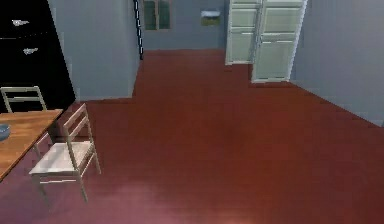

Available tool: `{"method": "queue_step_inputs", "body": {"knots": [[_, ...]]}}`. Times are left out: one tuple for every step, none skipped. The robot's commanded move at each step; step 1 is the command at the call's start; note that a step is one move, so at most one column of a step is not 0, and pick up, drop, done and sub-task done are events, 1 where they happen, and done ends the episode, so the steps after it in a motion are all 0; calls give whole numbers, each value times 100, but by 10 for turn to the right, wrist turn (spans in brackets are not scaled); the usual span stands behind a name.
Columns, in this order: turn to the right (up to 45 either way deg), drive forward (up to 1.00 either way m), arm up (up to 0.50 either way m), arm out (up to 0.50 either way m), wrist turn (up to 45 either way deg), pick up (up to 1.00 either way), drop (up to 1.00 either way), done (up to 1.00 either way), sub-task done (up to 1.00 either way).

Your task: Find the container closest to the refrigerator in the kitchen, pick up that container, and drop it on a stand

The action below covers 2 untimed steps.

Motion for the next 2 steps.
{"method": "queue_step_inputs", "body": {"knots": [[30, 0, 0, 0, 0, 0, 0, 0, 0], [0, 25, 0, 0, 0, 0, 0, 0, 0]]}}
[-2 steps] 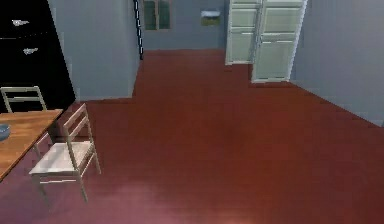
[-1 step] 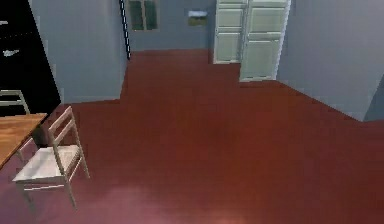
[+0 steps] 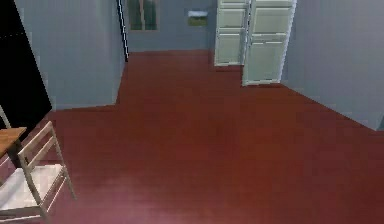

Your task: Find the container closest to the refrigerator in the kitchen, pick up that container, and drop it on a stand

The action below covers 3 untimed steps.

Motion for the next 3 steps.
{"method": "queue_step_inputs", "body": {"knots": [[-120, 0, 0, 0, 0, 0, 0, 0, 0], [0, 75, 0, 0, 0, 0, 0, 0, 0], [-450, 0, 0, 0, 0, 0, 0, 0, 0]]}}
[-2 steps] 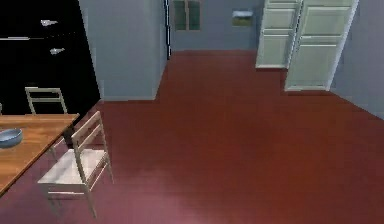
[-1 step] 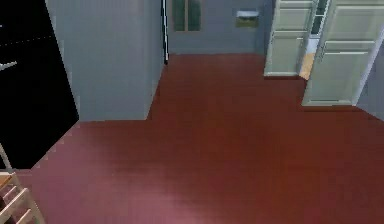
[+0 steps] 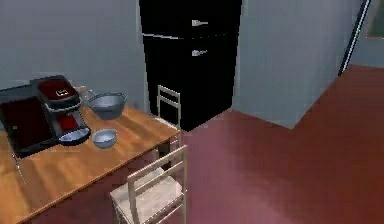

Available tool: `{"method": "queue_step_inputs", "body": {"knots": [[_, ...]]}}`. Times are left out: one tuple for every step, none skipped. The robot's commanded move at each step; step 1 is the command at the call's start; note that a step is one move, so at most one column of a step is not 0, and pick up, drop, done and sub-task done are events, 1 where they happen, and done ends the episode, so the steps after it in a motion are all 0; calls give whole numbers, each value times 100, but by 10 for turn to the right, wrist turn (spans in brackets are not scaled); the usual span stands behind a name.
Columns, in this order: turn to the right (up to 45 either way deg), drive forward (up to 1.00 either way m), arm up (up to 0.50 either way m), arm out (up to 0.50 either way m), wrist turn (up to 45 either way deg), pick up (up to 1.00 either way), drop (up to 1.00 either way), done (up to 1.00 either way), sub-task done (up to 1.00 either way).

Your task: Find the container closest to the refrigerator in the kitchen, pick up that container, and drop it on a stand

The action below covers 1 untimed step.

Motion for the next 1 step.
{"method": "queue_step_inputs", "body": {"knots": [[-450, 0, 0, 0, 0, 0, 0, 0, 0]]}}
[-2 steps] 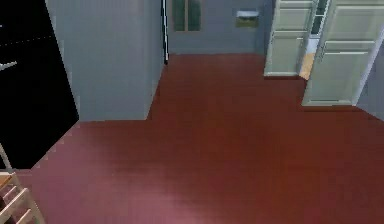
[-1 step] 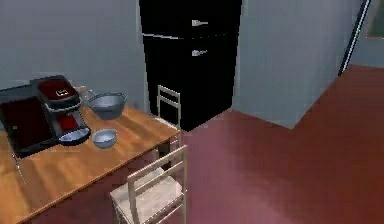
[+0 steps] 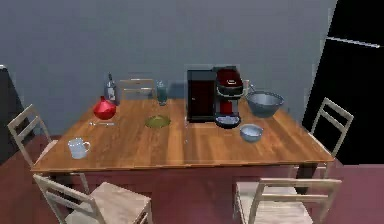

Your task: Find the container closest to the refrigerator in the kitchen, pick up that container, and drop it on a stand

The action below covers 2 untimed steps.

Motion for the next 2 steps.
{"method": "queue_step_inputs", "body": {"knots": [[-450, 0, 0, 0, 0, 0, 0, 0, 0], [-240, 0, 0, 0, 0, 0, 0, 0, 0]]}}
